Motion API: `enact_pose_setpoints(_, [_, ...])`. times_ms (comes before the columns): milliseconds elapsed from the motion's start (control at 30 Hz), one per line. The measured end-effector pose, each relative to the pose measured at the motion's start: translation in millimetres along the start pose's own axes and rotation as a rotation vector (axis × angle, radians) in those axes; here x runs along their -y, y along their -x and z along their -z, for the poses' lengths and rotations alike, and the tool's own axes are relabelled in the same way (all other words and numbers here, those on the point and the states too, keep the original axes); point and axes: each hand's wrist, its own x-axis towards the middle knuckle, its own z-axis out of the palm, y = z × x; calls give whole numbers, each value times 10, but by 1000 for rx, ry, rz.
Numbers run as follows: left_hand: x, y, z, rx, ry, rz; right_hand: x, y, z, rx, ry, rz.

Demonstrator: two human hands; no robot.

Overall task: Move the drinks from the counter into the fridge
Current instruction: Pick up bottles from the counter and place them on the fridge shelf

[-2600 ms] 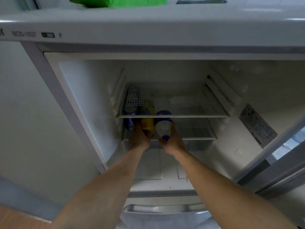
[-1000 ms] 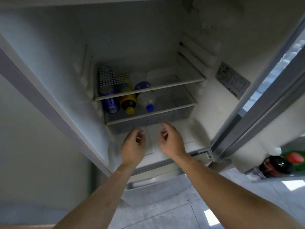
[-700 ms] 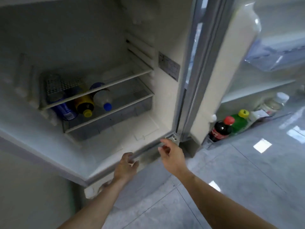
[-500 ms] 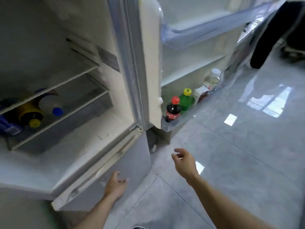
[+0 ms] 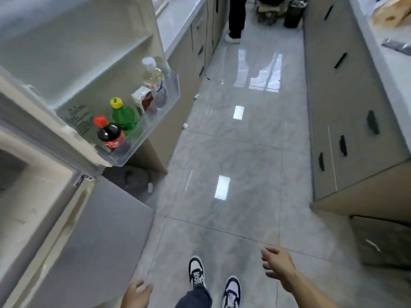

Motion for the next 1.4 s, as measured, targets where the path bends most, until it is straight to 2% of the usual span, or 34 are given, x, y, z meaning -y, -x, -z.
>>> enact_pose_setpoints(267, [-250,-354,-13,163,-175,-3,-626,216,424,-248,-108,-165])
enact_pose_setpoints(533, [-1274,-873,-327,244,-234,-57,-1088,278,557,-355,-105,-300])
enact_pose_setpoints(733, [-2131,-1095,-785,305,-262,-125,-985,-88,797,-377,-139,-419])
enact_pose_setpoints(933, [-2877,-931,-1222,241,-229,-143,-38,-880,1301,-286,-46,-344])
enact_pose_setpoints(1133, [-3403,-686,-1543,193,-186,-88,1521,-1756,1809,-202,57,-133])
enact_pose_setpoints(1267, [-3654,-728,-1688,156,-141,-5,2556,-2226,1919,-157,102,-2])
enact_pose_setpoints(1400, [-3897,-936,-1778,103,-79,77,3387,-2636,1863,-101,169,52])
